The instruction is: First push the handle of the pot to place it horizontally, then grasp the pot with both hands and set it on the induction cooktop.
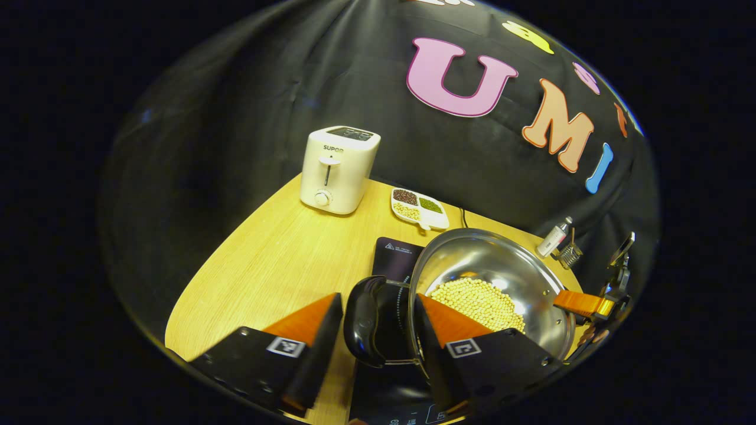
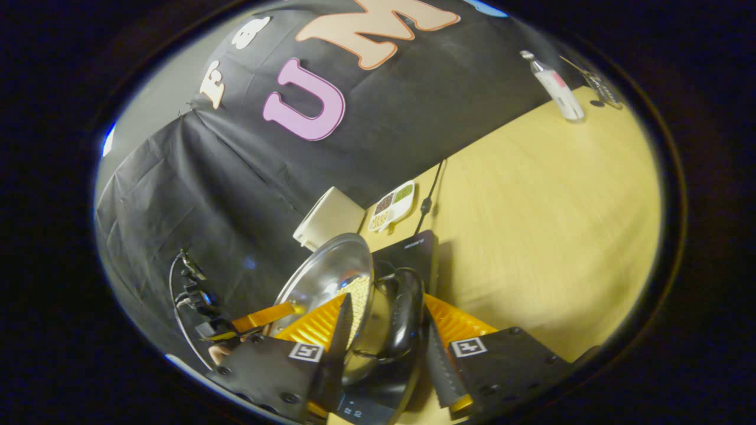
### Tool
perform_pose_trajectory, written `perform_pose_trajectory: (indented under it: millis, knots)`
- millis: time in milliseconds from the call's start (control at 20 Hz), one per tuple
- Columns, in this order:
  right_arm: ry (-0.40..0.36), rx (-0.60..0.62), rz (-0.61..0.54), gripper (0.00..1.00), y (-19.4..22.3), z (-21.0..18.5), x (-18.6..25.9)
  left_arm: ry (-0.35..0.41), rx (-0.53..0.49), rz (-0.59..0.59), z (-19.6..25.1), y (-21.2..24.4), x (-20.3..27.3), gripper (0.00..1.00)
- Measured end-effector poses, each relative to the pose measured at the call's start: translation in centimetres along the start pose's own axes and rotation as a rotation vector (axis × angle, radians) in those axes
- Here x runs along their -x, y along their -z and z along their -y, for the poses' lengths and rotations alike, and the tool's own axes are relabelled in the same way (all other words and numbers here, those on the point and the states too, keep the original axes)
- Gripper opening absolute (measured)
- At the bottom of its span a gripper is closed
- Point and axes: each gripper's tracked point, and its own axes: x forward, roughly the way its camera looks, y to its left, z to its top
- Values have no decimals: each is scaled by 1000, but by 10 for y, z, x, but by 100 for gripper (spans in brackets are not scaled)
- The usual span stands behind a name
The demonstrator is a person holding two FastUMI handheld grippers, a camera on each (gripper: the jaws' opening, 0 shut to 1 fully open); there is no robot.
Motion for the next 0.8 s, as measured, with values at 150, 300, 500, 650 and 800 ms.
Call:
perform_pose_trajectory:
  millis: [150, 300, 500, 650, 800]
  knots:
    - [50, 108, 60, 89, -20, 16, 13, -20, 32, 74, -5, -8, 5, 100]
    - [58, 174, 104, 92, -33, 18, 28, -57, 43, 165, -11, -24, 23, 100]
    - [77, 260, 168, 92, -50, 23, 54, -185, -16, 302, -29, -59, 60, 97]
    - [75, 282, 215, 92, -64, 25, 79, -180, -9, 363, -9, -69, 87, 97]
    - [76, 303, 268, 92, -78, 29, 105, -163, 7, 396, 14, -71, 110, 96]
